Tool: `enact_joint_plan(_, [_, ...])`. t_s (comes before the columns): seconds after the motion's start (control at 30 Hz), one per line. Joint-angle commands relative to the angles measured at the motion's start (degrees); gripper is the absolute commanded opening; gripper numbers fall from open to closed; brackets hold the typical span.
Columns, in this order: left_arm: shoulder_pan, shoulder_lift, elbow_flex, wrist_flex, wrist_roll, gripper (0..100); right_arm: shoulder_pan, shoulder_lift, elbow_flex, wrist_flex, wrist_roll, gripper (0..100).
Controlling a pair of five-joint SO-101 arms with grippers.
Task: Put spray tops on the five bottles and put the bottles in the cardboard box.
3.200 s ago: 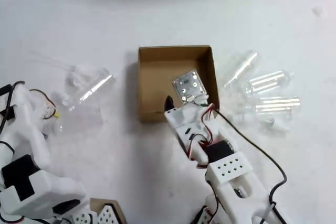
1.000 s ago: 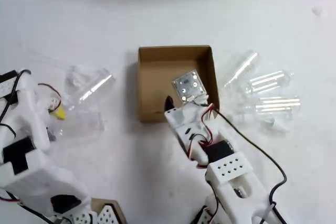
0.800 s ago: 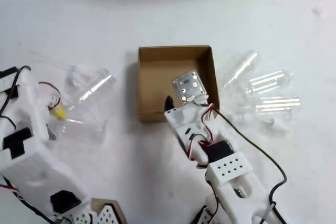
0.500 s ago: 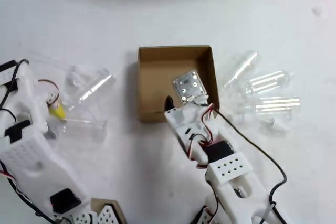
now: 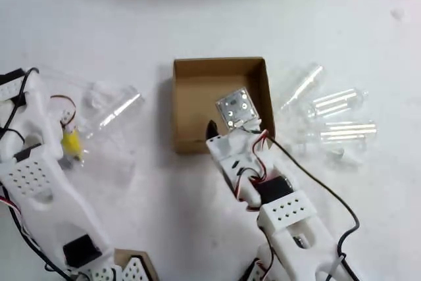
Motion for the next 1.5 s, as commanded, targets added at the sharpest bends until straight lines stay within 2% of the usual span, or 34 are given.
enact_joint_plan(0.0, [-0.84, 0.04, 0.44, 0.88, 0.35, 3, -0.40, 0.04, -0.35, -1.36, 0.00, 17.3])
enact_joint_plan(0.1, [-0.84, -0.22, 0.00, 0.97, 0.09, 3, -0.40, 0.04, -0.35, -1.36, 0.00, 17.3])
enact_joint_plan(0.17, [-0.84, -0.22, 0.00, 0.97, -2.81, 2, -0.40, 0.04, -0.35, -1.36, 0.00, 17.3])
enact_joint_plan(0.37, [-0.84, -0.31, -0.09, 0.88, -26.55, 2, -0.40, 0.04, -0.35, -1.36, 0.00, 17.3])
enact_joint_plan(0.47, [-0.66, -0.31, -0.97, 0.88, -35.52, 2, -0.40, 0.04, -0.35, -1.36, 0.00, 17.3])
enact_joint_plan(0.63, [-0.40, -1.63, -7.21, 0.88, -36.84, 2, -0.40, 0.04, -0.35, -1.36, 0.00, 17.3])
enact_joint_plan(0.8, [0.92, -9.19, -8.97, 0.88, -37.01, 2, -0.40, 0.04, -0.35, -1.36, 0.00, 17.3])
enact_joint_plan(0.9, [2.95, -14.55, -7.38, 0.97, -38.15, 2, -0.40, 0.04, -0.35, -1.36, 0.00, 17.3])
enact_joint_plan(1.1, [9.54, -24.48, -2.02, 0.88, -46.59, 2, -0.22, 0.04, -0.35, -1.36, 0.00, 17.3])
enact_joint_plan(1.47, [17.54, -44.97, -1.23, 0.88, -47.21, 2, 0.04, -0.40, -0.35, -1.36, 0.00, 17.3])
